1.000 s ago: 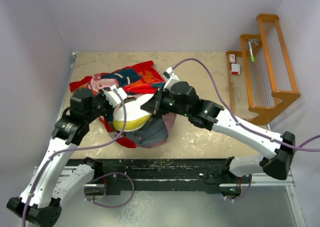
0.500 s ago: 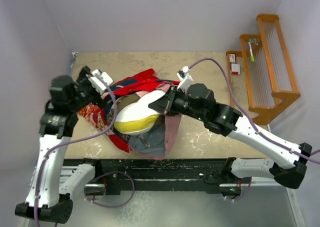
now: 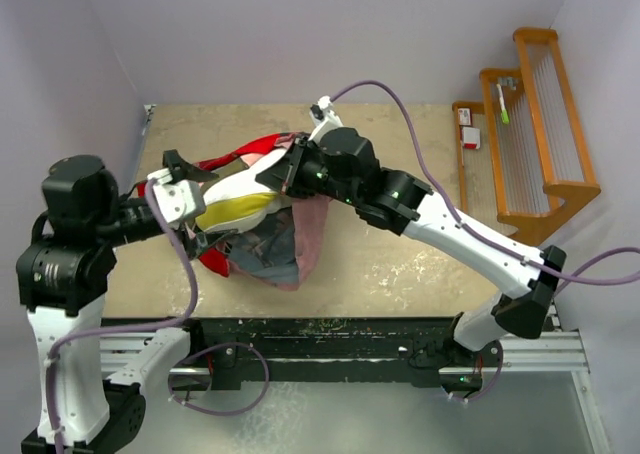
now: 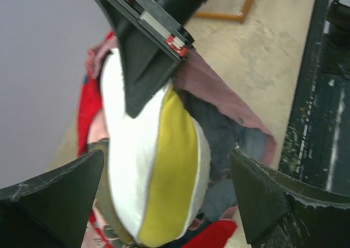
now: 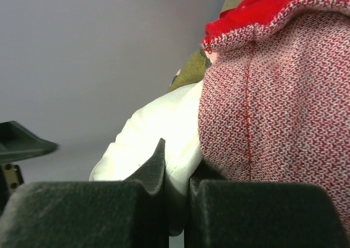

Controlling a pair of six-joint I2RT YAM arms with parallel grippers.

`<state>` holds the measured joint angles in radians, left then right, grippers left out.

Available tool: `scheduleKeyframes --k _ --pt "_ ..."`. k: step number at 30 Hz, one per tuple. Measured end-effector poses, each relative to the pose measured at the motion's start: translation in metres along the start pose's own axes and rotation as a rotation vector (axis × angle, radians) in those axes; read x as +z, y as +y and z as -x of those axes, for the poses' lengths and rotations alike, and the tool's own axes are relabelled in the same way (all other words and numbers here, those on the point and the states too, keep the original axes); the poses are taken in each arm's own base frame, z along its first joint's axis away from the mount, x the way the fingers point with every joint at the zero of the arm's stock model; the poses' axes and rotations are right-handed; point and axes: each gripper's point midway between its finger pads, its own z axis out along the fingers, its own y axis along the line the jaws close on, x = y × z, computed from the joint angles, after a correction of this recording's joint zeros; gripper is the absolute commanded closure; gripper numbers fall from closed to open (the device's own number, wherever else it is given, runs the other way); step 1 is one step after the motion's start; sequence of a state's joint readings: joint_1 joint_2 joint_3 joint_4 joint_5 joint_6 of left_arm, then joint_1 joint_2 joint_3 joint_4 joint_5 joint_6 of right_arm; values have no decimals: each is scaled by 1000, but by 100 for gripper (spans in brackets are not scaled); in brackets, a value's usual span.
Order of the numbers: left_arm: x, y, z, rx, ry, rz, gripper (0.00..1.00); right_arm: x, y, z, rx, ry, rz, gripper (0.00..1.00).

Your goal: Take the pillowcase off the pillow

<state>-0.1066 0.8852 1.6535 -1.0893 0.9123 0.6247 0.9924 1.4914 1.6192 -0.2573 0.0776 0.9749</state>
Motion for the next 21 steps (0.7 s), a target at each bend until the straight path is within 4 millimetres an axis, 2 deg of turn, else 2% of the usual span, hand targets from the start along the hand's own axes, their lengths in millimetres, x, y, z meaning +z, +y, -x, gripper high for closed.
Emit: scheduleKeyframes --k 3,6,12,14,19,20,21 --pt "7 -6 -23 -63 63 -62 1 13 4 -3 -4 9 -1 100" --pt "11 -2 -36 -49 98 -63 1 26 9 -8 -7 20 2 100" --pt "4 8 -51 75 170 -5 2 58 28 -21 -12 42 30 100" --pt "3 12 -60 97 208 2 9 64 29 -26 -14 50 30 100" --pt "6 20 -111 104 329 62 45 68 30 -34 -16 75 39 100" --pt "6 21 -118 105 345 71 53 68 30 -34 -16 76 41 100" --pt "8 25 -122 112 352 83 68 69 29 -35 -16 77 40 100"
